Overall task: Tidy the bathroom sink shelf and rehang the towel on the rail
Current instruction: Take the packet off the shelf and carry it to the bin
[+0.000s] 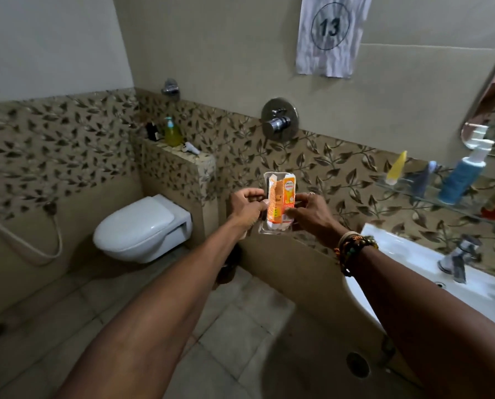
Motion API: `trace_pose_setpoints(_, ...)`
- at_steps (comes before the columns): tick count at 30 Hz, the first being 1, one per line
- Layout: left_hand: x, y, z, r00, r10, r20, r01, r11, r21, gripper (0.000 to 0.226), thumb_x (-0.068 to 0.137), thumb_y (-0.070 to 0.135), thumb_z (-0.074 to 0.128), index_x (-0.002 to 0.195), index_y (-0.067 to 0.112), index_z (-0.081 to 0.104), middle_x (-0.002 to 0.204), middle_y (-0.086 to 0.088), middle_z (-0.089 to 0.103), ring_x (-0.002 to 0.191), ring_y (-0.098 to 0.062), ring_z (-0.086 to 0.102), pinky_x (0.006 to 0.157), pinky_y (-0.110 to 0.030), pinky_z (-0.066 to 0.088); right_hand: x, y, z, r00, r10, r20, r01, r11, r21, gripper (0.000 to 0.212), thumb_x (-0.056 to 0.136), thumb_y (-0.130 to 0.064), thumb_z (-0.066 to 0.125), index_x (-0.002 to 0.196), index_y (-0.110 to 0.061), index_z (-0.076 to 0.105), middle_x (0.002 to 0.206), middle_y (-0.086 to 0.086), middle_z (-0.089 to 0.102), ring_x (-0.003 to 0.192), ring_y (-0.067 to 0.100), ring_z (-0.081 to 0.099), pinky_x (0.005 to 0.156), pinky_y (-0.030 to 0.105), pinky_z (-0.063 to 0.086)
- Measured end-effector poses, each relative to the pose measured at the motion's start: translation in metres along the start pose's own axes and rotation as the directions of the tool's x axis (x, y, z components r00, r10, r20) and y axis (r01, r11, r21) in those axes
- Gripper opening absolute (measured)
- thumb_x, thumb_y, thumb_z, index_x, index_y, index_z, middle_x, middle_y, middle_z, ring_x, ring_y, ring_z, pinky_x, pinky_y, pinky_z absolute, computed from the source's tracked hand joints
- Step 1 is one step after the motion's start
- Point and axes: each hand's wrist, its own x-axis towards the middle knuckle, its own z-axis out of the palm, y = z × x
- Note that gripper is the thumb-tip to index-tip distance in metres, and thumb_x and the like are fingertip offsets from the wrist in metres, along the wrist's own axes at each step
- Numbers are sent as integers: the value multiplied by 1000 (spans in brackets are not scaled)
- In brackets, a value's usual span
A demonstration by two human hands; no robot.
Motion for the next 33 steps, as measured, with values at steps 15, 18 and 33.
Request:
trace_pose_setpoints(15, 17, -36, -48, 949, -69, -307, 95, 993, 70, 29, 80, -2, 74, 108, 6, 68, 97, -4, 69, 82, -9, 64, 59, -14, 53, 60, 27, 60, 965, -6, 262, -11, 998, 63, 17, 89, -1, 68, 97, -16, 68, 91, 7, 75, 78, 18, 74, 65, 32, 61)
trace_pose_setpoints(18, 24, -49, -61, 933, -105, -345, 139, 987, 75, 30, 78, 0, 76, 105, 10, 70, 99, -4, 71, 89, -14, 68, 66, -20, 57, 69, 32, 76, 957, 10, 290, -27, 998, 57, 18, 89, -2, 68, 90, -20, 67, 89, 5, 74, 76, 15, 73, 66, 30, 61)
trace_pose_setpoints(33, 113, -47, -144, 935, -179, -306, 200, 979, 38, 29, 80, -1, 75, 106, 9, 69, 102, -6, 71, 93, -20, 69, 71, -28, 59, 144, 0, 157, 948, 89, 307, -120, 989, 83, 14, 92, -1, 64, 100, -13, 65, 91, 6, 73, 71, 12, 74, 57, 23, 58)
